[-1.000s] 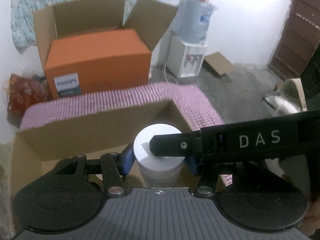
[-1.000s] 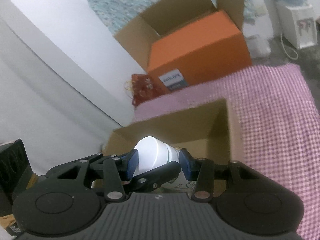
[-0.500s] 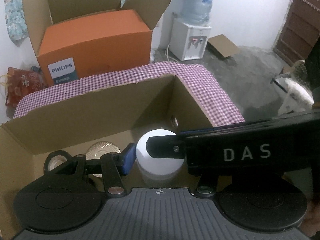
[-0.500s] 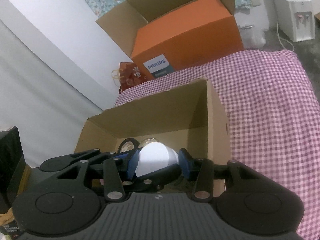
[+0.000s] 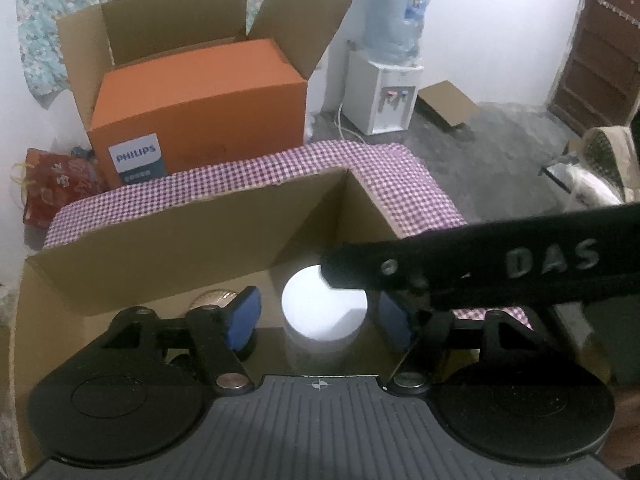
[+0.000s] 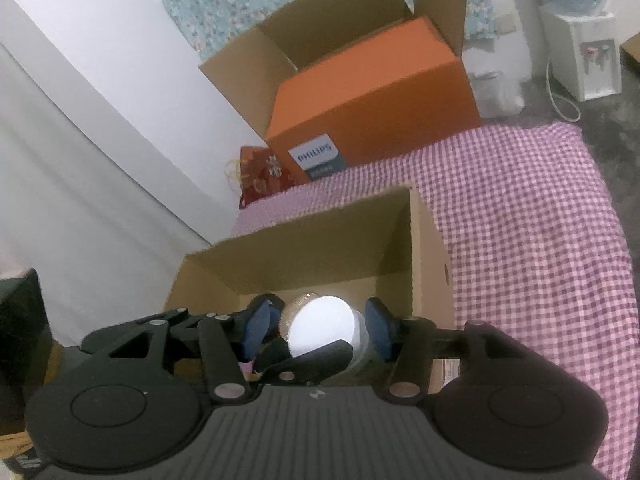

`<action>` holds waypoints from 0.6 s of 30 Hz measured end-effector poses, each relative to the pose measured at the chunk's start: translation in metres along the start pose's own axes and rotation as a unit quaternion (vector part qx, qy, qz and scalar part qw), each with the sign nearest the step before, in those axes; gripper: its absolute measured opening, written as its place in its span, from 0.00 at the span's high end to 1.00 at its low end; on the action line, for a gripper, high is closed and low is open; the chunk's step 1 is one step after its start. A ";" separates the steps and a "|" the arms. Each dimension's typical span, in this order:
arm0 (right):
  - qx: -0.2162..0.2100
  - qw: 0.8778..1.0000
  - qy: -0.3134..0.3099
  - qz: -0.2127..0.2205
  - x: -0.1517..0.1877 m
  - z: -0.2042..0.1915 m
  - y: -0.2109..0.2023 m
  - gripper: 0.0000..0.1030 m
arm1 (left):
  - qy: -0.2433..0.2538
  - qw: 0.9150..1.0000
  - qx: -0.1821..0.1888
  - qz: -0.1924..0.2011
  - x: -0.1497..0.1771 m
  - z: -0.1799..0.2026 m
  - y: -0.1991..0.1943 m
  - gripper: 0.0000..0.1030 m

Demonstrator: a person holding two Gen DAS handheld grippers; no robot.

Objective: Organize rigid objects
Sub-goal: 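Open the right tool to release the pill bottle and withdraw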

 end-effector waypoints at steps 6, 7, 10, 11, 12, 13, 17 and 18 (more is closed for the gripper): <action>-0.014 0.999 -0.003 0.048 0.005 -0.021 -0.035 0.45 | -0.007 1.000 0.001 0.029 0.000 -0.006 -0.034 0.33; -0.015 0.998 -0.005 0.057 0.008 -0.025 -0.041 0.43 | -0.008 0.999 0.000 0.034 0.001 -0.008 -0.041 0.32; -0.018 0.997 -0.009 0.081 0.016 -0.039 -0.061 0.37 | -0.009 0.999 -0.004 0.048 0.005 -0.011 -0.062 0.28; -0.016 0.996 -0.013 0.090 0.020 -0.044 -0.068 0.37 | -0.008 0.999 -0.005 0.052 0.007 -0.012 -0.069 0.26; -0.014 0.995 -0.017 0.096 0.023 -0.049 -0.073 0.36 | -0.007 0.998 -0.005 0.057 0.009 -0.012 -0.077 0.24; -0.012 0.994 -0.022 0.102 0.027 -0.054 -0.079 0.34 | -0.008 0.998 -0.005 0.061 0.012 -0.013 -0.084 0.21; -0.005 0.992 -0.035 0.123 0.044 -0.069 -0.100 0.28 | -0.018 0.997 -0.021 0.079 0.023 -0.023 -0.107 0.10; -0.002 0.991 -0.038 0.127 0.049 -0.073 -0.104 0.28 | -0.022 0.996 -0.028 0.083 0.026 -0.026 -0.113 0.09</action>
Point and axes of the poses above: each gripper's, at about its wrist camera, not at the fingertips, and y roughly the way its jaws point, z to its right, x to its underside, the point moved 8 cm from there along y, roughly the way its jaws point, and after that the axes turned 13 degrees about -x, right-handed, at the moved point
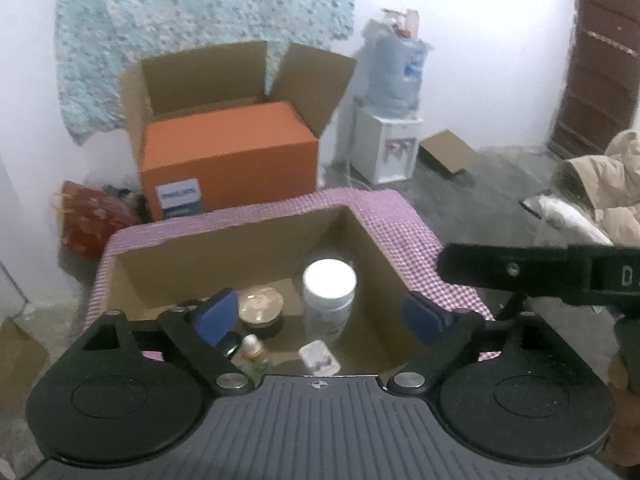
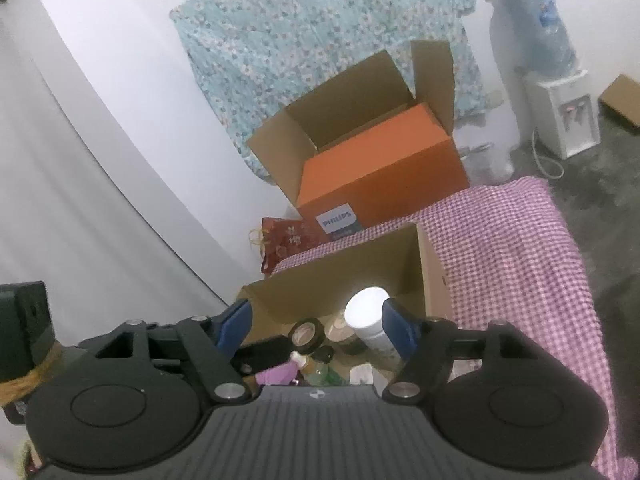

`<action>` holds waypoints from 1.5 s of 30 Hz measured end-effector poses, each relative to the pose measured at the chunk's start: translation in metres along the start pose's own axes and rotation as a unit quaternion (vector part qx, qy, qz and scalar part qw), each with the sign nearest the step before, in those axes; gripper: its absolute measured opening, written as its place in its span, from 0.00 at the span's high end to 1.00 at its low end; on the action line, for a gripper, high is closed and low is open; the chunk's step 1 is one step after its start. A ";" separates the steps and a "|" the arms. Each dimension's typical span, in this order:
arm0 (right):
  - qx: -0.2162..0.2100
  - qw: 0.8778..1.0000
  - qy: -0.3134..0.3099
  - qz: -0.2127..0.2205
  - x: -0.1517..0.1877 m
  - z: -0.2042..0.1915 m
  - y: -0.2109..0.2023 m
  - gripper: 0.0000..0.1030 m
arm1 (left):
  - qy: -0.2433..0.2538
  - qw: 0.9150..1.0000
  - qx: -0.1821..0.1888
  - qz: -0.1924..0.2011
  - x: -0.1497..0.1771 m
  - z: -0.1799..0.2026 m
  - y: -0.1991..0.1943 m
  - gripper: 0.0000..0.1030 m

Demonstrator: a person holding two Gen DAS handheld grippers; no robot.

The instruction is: Organize rigid objects

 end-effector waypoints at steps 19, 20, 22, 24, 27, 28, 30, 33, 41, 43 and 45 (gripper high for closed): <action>0.060 0.997 -0.048 0.002 0.056 -0.035 -0.022 0.04 | -0.068 0.995 -0.067 -0.003 0.054 -0.061 -0.026 0.01; 0.065 0.997 -0.050 0.001 0.059 -0.036 -0.021 0.04 | -0.073 0.995 -0.071 -0.006 0.057 -0.066 -0.025 0.01; 0.078 0.995 -0.059 -0.002 0.063 -0.036 -0.018 0.03 | -0.078 0.994 -0.080 -0.010 0.061 -0.072 -0.023 0.01; 0.091 0.993 -0.069 -0.005 0.065 -0.034 -0.015 0.03 | -0.082 0.993 -0.088 -0.014 0.067 -0.076 -0.022 0.01; 0.110 0.990 -0.081 -0.014 0.070 -0.031 -0.006 0.03 | -0.087 0.991 -0.097 -0.020 0.074 -0.082 -0.021 0.01; 0.112 0.990 -0.084 -0.018 0.073 -0.031 -0.003 0.03 | -0.088 0.991 -0.099 -0.022 0.076 -0.083 -0.021 0.01; 0.114 0.989 -0.089 -0.027 0.076 -0.031 0.004 0.03 | -0.093 0.990 -0.102 -0.024 0.079 -0.087 -0.020 0.01; 0.118 0.987 -0.101 -0.039 0.082 -0.033 0.015 0.02 | -0.090 0.989 -0.110 -0.028 0.082 -0.088 -0.019 0.01; 0.130 0.981 -0.129 -0.059 0.086 -0.036 0.035 0.02 | -0.086 0.989 -0.111 -0.035 0.083 -0.089 -0.016 0.01; 0.134 0.980 -0.132 -0.062 0.087 -0.035 0.039 0.02 | -0.084 0.989 -0.116 -0.034 0.083 -0.090 -0.015 0.01; 0.138 0.979 -0.134 -0.063 0.087 -0.033 0.040 0.02 | -0.084 0.989 -0.117 -0.036 0.082 -0.090 -0.014 0.01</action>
Point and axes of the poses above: each gripper's, at about its wrist camera, not at the fingertips, and y roughly the way its jaws point, z to its right, x to its underside, the point moved 8 cm from there along y, roughly the way its jaws point, and after that the axes turned 13 degrees about -x, right-handed, at the moved point
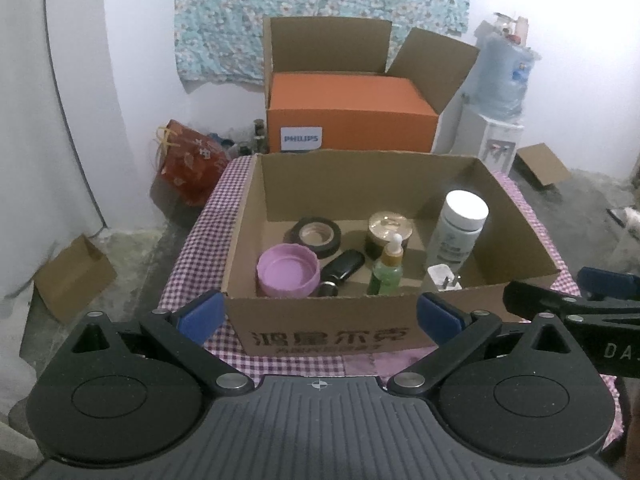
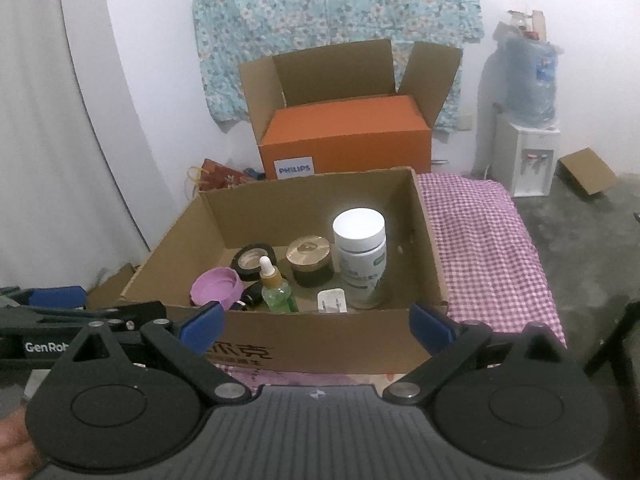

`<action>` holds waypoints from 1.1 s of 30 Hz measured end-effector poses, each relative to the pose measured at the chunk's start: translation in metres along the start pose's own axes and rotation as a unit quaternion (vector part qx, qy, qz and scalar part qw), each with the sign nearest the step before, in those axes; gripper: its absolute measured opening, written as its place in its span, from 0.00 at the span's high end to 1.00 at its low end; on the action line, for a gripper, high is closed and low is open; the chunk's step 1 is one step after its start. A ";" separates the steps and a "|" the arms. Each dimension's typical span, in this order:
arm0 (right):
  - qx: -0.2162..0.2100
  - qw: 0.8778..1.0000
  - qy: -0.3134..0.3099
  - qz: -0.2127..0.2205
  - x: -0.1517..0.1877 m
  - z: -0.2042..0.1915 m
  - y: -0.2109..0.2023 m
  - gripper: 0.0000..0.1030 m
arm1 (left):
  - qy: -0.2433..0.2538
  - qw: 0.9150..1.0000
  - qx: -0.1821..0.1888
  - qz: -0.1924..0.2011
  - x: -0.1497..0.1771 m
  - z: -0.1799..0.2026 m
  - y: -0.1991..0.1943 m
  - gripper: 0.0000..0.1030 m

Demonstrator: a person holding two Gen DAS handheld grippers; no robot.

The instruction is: Organize rigid objects

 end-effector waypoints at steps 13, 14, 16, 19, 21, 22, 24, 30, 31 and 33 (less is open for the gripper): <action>0.005 1.000 0.004 -0.006 -0.001 0.009 0.003 0.02 | 0.008 1.000 -0.010 0.000 -0.002 0.004 0.002 0.01; 0.005 1.000 0.004 -0.006 -0.001 0.009 0.003 0.02 | 0.009 1.000 -0.011 0.001 -0.002 0.004 0.002 0.01; 0.005 1.000 0.004 -0.006 -0.001 0.010 0.003 0.02 | 0.010 1.000 -0.011 0.002 -0.002 0.005 0.002 0.01; 0.005 1.000 0.004 -0.006 -0.001 0.010 0.002 0.02 | 0.012 1.000 -0.013 0.003 -0.002 0.005 0.002 0.01; 0.006 1.000 0.003 -0.005 -0.001 0.011 0.002 0.02 | 0.012 1.000 -0.013 0.003 -0.002 0.006 0.001 0.01; 0.007 1.000 0.003 -0.005 -0.001 0.011 0.002 0.02 | 0.012 1.000 -0.013 0.003 -0.002 0.006 0.001 0.01; 0.006 1.000 0.003 -0.005 -0.001 0.011 0.001 0.02 | 0.012 1.000 -0.013 0.003 -0.002 0.006 0.001 0.01; 0.006 1.000 0.004 -0.005 -0.001 0.011 0.001 0.02 | 0.014 1.000 -0.015 0.004 -0.002 0.006 0.001 0.01; 0.006 1.000 0.005 -0.005 0.000 0.011 0.001 0.02 | 0.014 1.000 -0.015 0.004 -0.002 0.006 0.001 0.01; 0.006 1.000 0.004 -0.005 -0.001 0.011 0.001 0.02 | 0.014 1.000 -0.015 0.004 -0.002 0.006 0.001 0.01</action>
Point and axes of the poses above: each gripper's, at about its wrist camera, not at the fingertips, and y roughly the way its jaws point, z to its right, x to its underside, the point moved 8 cm from there along y, roughly the way its jaws point, and after that the axes turned 13 degrees about -x, right-handed, at the moved point
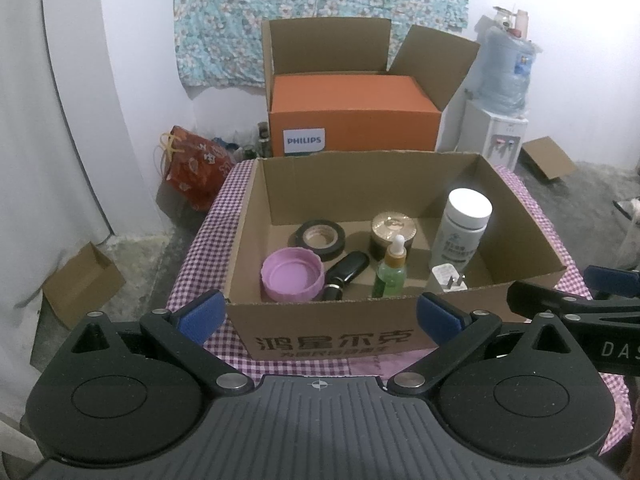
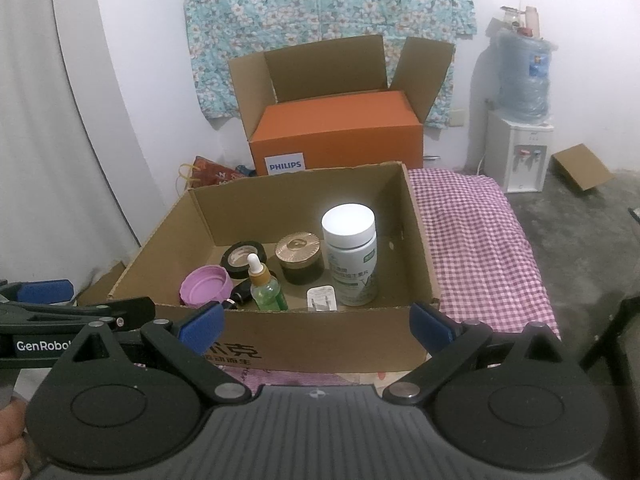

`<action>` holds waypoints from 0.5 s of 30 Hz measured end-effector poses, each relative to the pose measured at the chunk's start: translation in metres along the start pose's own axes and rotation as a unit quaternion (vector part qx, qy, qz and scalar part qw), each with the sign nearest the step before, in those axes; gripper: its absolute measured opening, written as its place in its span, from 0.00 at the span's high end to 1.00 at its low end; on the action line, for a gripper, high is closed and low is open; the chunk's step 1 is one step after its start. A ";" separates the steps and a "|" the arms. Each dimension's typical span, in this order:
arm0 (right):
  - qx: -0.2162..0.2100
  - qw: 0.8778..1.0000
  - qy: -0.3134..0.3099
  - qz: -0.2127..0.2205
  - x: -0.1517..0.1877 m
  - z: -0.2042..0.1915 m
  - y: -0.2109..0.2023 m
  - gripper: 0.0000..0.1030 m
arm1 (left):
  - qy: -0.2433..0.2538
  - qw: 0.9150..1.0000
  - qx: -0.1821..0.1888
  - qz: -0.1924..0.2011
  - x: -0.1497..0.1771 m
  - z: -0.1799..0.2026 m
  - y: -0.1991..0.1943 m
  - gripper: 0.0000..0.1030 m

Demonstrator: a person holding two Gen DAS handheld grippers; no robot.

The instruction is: Organize rigid objects

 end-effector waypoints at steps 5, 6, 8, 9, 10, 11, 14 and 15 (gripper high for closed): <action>0.000 1.000 0.000 0.000 0.000 0.000 0.000 0.02 | 0.000 1.000 0.000 -0.001 0.000 0.001 0.000 0.01; 0.000 1.000 0.000 0.000 0.000 0.000 0.000 0.02 | 0.000 1.000 0.000 -0.001 0.000 0.000 0.000 0.01; 0.000 1.000 0.000 0.000 0.000 0.000 0.000 0.02 | 0.000 1.000 0.002 -0.002 0.001 0.000 0.001 0.01; 0.000 1.000 0.000 0.000 0.000 0.000 0.000 0.02 | 0.001 1.000 0.002 -0.003 0.001 0.000 0.001 0.01; 0.000 1.000 0.000 0.000 0.000 0.000 0.000 0.02 | 0.001 1.000 0.003 -0.003 0.001 -0.001 0.001 0.01; 0.000 1.000 0.001 -0.001 0.000 0.000 0.000 0.02 | 0.001 1.000 0.003 -0.003 0.001 -0.001 0.001 0.01; 0.000 1.000 0.000 -0.001 0.000 0.000 0.000 0.02 | 0.001 1.000 0.003 -0.002 0.001 -0.001 0.001 0.01; 0.000 1.000 0.000 0.000 0.000 0.000 0.000 0.02 | 0.001 1.000 0.003 -0.003 0.001 -0.001 0.001 0.01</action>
Point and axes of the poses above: each gripper's, at about its wrist camera, not at the fingertips, and y roughly the way its jaws point, z to its right, x to its underside, the point moved 8 cm from there along y, roughly the way its jaws point, and after that the axes turned 13 degrees about -x, right-handed, at the moved point
